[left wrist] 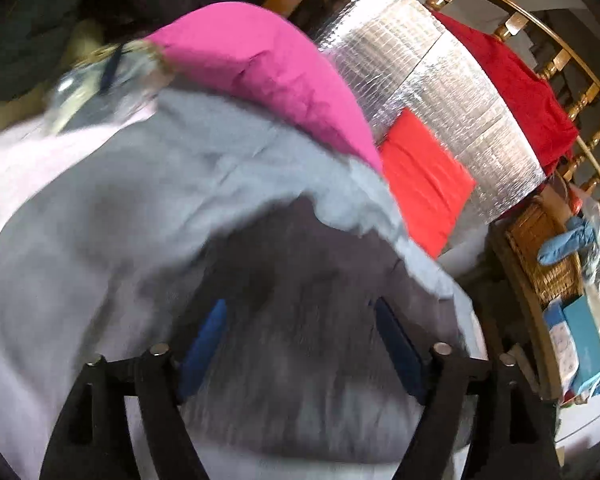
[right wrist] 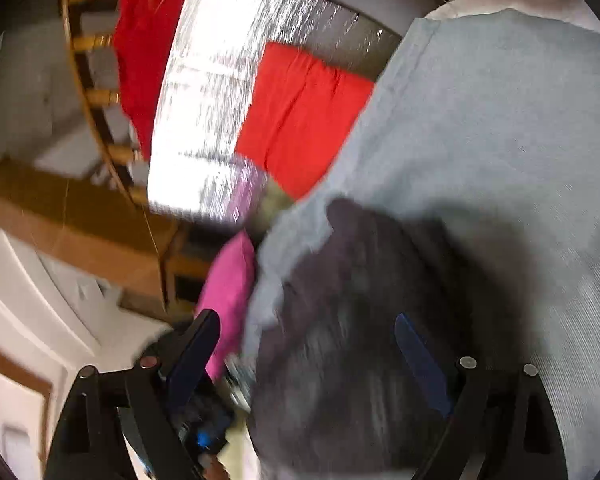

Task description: Fold large clothes

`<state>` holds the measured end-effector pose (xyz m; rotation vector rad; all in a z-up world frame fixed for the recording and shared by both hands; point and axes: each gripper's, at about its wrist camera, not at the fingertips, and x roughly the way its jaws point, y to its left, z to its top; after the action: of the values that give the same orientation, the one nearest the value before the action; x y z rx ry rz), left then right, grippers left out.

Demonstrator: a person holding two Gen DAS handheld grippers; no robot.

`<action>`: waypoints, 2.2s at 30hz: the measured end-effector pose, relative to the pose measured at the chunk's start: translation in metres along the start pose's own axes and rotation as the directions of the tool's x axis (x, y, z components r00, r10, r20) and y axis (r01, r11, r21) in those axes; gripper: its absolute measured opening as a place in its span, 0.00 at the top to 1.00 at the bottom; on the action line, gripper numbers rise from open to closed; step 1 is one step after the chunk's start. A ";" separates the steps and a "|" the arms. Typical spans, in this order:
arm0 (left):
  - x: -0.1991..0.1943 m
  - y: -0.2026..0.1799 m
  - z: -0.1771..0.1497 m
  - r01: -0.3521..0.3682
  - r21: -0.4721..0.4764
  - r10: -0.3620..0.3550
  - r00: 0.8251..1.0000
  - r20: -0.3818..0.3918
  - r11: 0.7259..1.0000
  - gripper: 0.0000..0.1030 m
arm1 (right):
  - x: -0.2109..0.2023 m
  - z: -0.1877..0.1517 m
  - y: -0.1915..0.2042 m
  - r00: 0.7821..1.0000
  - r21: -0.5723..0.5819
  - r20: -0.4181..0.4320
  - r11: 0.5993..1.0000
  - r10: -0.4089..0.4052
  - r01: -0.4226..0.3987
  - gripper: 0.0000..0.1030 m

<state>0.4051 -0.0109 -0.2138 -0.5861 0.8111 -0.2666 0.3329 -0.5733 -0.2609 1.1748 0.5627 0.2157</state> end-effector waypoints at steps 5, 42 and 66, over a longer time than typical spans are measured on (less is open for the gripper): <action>0.008 0.038 -0.051 -0.088 -0.180 0.066 0.990 -0.120 0.980 0.20 | -0.019 -0.068 -0.013 0.998 0.000 -0.047 0.999 -0.046 0.046 0.11; -0.066 0.074 -0.063 0.040 -0.226 -0.031 0.999 0.042 0.973 0.91 | -0.008 -0.135 0.022 0.911 -0.095 0.134 0.910 -0.391 0.404 0.67; -0.187 0.082 -0.078 -0.314 0.039 0.314 0.949 0.009 0.949 0.34 | -0.166 -0.189 -0.067 0.939 0.050 -0.217 0.958 -0.267 0.284 0.36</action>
<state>0.2229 0.1077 -0.1913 -0.4114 0.8814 0.0106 0.0858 -0.5195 -0.3227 1.1432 0.9211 0.0756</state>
